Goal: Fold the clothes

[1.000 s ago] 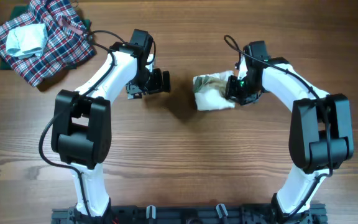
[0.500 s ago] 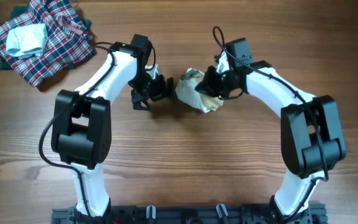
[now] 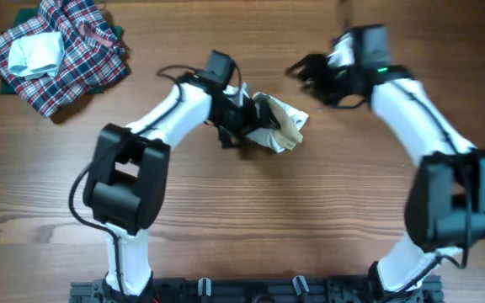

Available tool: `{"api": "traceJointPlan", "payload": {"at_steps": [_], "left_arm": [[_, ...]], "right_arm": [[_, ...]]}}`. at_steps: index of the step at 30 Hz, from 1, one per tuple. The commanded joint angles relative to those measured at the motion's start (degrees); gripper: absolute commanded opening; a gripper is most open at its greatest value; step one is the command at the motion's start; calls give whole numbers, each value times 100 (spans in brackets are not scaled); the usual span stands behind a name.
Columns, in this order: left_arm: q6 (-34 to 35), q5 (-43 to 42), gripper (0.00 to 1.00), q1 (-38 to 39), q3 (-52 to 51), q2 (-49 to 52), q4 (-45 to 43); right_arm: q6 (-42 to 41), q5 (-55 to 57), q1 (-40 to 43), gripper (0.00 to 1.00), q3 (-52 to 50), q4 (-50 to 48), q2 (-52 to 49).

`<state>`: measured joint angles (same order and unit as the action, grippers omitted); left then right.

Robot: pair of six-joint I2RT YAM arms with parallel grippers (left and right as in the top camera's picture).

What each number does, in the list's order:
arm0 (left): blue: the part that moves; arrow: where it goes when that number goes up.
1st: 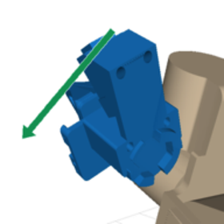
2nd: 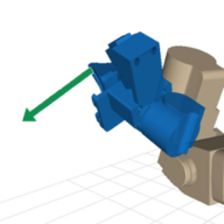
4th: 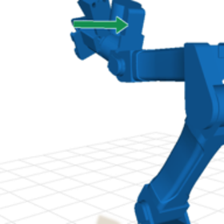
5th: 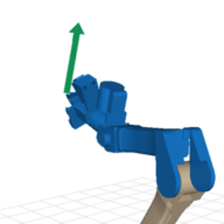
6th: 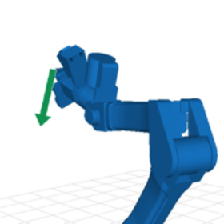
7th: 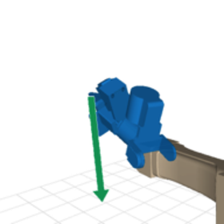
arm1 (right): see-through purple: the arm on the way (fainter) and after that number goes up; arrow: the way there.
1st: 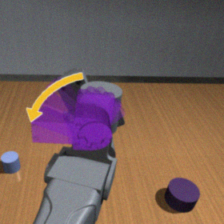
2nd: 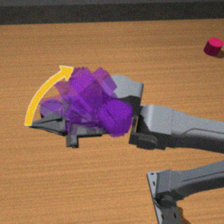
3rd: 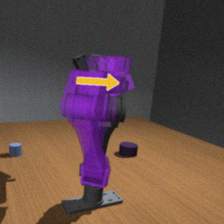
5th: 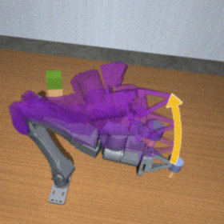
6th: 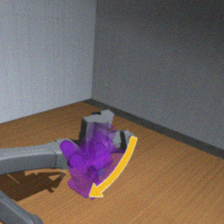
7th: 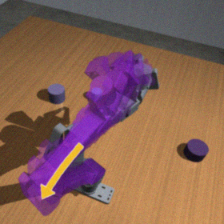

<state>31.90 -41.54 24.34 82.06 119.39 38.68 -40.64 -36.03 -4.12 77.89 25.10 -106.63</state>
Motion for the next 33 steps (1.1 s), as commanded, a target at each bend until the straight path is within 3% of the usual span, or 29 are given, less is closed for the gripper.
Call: {"api": "traceJointPlan", "payload": {"at_steps": [1,9,23,29,33], "left_arm": [[960,-138,100,234,-516,-118,-745],[1515,527,100,256,-1244,-118,-1864],[2889,2894,100,616,-1355,-118,-2535],[2874,3182,100,481,-1626,-118,-3211],[2358,3178,100,278,-1663,-109,-3515]], "right_arm": [[409,-87,804,79,140,214,452],[1182,-452,2052,82,140,726,625],[1534,-129,2107,83,140,997,625],[1849,-120,2109,84,140,1300,625],[1967,-107,2109,84,140,1436,625]]}}
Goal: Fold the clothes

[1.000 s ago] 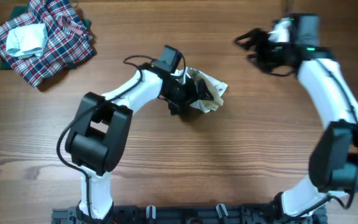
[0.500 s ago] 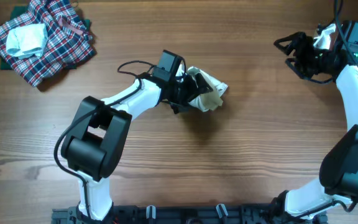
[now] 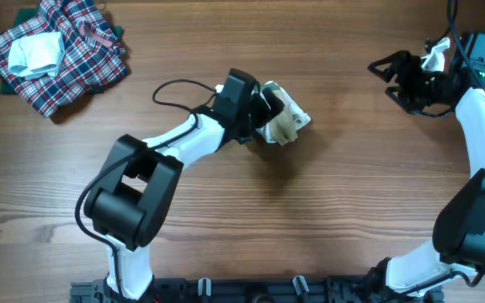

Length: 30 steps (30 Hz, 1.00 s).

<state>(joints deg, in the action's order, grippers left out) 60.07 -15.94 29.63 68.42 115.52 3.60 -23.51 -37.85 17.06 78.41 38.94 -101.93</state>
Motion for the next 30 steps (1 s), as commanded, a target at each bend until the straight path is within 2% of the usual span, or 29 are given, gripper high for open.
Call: {"api": "traceJointPlan", "payload": {"at_steps": [1,8,17,22,27,30], "left_arm": [[-577,619,100,-254,-299,278,-68],[-697,540,100,-254,-299,337,-153],[-385,-411,100,-225,-299,664,-321],[-238,-981,100,-216,-299,662,-46],[-238,-979,100,-243,-297,623,485],[-236,-964,100,-225,-297,597,490]], "right_arm": [[254,74,-11,84,87,72,155],[450,74,-11,84,87,323,155],[551,74,-11,84,87,444,155],[555,76,-11,84,87,470,155],[553,223,-11,85,87,472,155],[555,249,-11,85,87,472,155]]}}
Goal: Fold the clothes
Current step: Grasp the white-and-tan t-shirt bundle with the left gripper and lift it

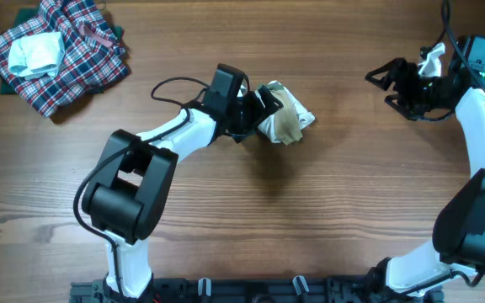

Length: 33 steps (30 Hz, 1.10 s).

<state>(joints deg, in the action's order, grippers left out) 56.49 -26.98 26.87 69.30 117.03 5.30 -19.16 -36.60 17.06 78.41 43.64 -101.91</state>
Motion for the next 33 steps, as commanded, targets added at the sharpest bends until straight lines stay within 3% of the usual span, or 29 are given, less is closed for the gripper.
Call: {"api": "traceJointPlan", "payload": {"at_steps": [1,5,11,13,22,24,31,33], "left_arm": [[127,280,100,79,-385,450,247],[293,857,98,166,-385,483,42],[446,841,91,184,-385,669,-247],[444,844,82,184,-385,678,-326],[442,841,15,184,-385,772,-341],[439,841,4,184,-385,772,-341],[365,841,4,184,-382,761,-343],[66,844,4,175,-361,691,-341]], "right_arm": [[122,125,-11,85,87,0,153],[149,122,-11,85,87,15,153],[164,122,-11,85,87,68,153],[166,122,-11,85,87,98,153],[219,120,-11,85,87,251,153],[251,122,-11,85,87,271,153],[262,120,-11,85,87,337,153],[264,122,-11,85,87,354,153]]}}
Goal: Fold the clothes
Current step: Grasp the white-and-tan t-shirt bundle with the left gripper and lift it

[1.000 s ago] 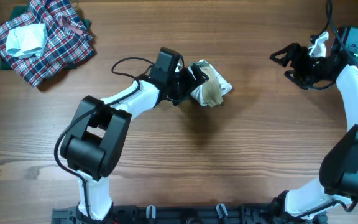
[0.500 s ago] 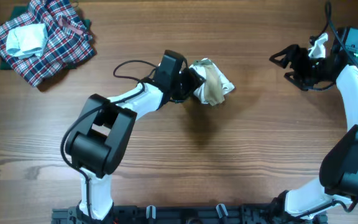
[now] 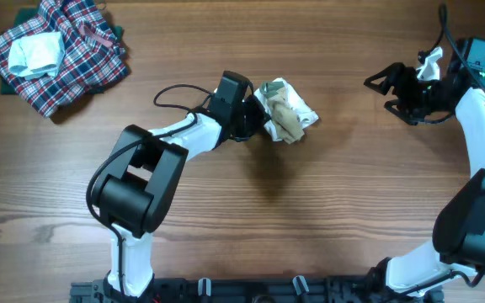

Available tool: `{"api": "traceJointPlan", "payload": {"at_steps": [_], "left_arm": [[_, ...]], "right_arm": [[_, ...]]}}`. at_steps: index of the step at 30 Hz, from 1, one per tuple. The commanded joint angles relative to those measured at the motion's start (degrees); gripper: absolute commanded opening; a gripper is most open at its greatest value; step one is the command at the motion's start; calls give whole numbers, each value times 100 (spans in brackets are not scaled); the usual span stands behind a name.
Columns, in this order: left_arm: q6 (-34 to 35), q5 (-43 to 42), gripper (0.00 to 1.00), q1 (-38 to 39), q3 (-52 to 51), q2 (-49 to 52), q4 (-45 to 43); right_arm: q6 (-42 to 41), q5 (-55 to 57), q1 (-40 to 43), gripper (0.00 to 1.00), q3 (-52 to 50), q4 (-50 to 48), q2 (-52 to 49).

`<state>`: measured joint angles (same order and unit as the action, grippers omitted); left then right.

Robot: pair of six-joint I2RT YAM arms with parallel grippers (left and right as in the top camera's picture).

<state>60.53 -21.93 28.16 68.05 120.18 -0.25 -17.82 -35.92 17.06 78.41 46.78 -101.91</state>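
A small crumpled white and tan garment (image 3: 286, 114) is held just above the table's middle. My left gripper (image 3: 259, 116) is shut on its left side, with the arm reaching in from the lower left. My right gripper (image 3: 384, 90) hangs open at the far right, well apart from the garment, with nothing between its fingers. A pile of folded clothes (image 3: 53, 52), red plaid with a white piece on top, lies at the far left corner.
A black cable (image 3: 175, 91) loops off the left arm over the table. The wooden table (image 3: 310, 219) stretches bare in front of both arms. The two arm bases stand at the near edge.
The left gripper, still holding the garment, has shifted slightly right and nearer. The garment hangs a bit differently. The right arm has hardly moved.
At first both arms were near the table's middle, the left shut on the crumpled garment and the right open just beside it. Then the right arm was far to the right. The left has kept hold, shifting the garment a little around the middle.
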Motion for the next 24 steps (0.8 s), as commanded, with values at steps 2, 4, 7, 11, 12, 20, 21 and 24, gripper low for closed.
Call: {"api": "traceJointPlan", "payload": {"at_steps": [2,4,7,11,12,20,21,24], "left_arm": [[-564,367,4,37,-229,223,221],[-901,542,4,33,-225,-33,323],[-1397,1054,4,31,-225,-452,599],[-2197,1432,4,-83,-225,-1021,861],[-2424,1478,4,-146,-225,-1152,890],[-3792,1631,4,-876,-225,-1497,1113],[-3967,1674,4,-979,-225,-1497,1132],[-4468,1812,4,-1340,-225,-1497,1117]], "right_arm": [[133,52,-11,85,87,42,153],[133,55,-11,85,87,42,153],[140,55,-11,85,87,39,153],[247,55,-11,85,87,37,153],[284,57,-11,85,87,39,153],[291,55,-11,86,85,44,153],[289,55,-11,86,85,48,153],[289,55,-11,86,85,85,153]]}}
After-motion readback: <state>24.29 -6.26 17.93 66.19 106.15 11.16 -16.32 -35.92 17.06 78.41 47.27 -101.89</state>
